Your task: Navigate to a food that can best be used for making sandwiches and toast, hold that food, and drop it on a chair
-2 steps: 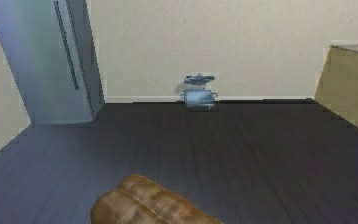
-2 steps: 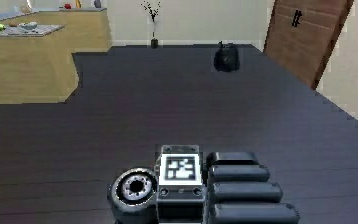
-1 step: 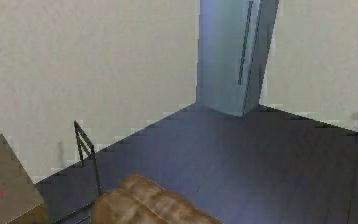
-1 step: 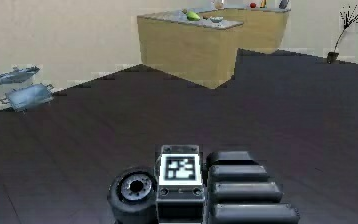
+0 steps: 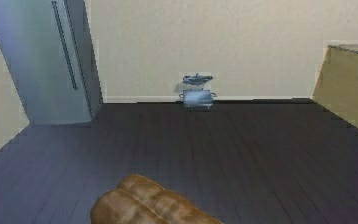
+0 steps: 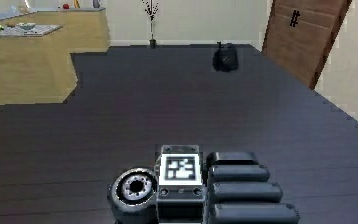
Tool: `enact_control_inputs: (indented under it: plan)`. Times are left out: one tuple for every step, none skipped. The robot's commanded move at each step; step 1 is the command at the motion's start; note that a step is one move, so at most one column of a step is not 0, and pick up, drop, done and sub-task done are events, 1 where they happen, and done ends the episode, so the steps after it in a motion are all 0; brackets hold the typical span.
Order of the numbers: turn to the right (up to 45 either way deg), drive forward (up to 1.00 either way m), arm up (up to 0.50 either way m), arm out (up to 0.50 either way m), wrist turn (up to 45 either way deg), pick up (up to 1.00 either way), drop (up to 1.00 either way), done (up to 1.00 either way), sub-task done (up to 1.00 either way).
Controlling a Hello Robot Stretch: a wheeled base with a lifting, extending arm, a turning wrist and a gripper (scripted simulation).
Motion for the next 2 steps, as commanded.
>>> enact_control_inputs:
  plan:
    - [45.0,0.00,0.00,0.00,0.0,0.00,0.00,0.00,0.00]
    - [45.0,0.00,0.00,0.00,0.0,0.00,0.00,0.00,0.00]
